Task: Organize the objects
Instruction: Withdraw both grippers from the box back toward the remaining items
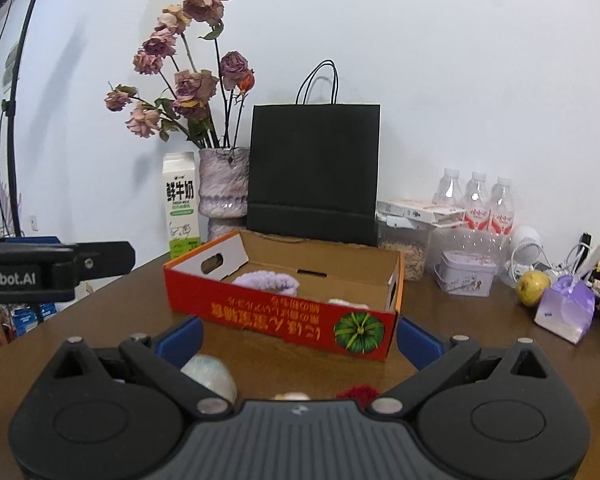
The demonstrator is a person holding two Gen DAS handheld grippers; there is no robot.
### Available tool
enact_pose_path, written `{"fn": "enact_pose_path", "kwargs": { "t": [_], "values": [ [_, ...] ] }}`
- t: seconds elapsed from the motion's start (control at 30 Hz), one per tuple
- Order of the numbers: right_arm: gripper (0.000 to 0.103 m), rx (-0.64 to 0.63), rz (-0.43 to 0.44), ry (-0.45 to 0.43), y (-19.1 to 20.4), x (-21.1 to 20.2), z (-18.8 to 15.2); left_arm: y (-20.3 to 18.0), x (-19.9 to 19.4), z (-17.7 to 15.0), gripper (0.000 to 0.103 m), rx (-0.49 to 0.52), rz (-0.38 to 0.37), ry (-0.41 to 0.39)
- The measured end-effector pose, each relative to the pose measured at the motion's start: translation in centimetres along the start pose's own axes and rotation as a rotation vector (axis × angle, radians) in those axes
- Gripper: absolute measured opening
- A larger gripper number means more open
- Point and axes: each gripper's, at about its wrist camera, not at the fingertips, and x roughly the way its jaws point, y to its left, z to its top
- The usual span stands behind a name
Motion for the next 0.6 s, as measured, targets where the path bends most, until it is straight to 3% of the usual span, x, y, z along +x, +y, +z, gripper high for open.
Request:
{"fn": "enact_pose_path", "kwargs": {
  "t": [0.6],
  "values": [
    [0.103,-0.001,-0.009,0.092,-0.3,-5.5,-6.6,-1.0,-4.8,-5.6,0.103,0.034,0.027,0.144]
  ]
}}
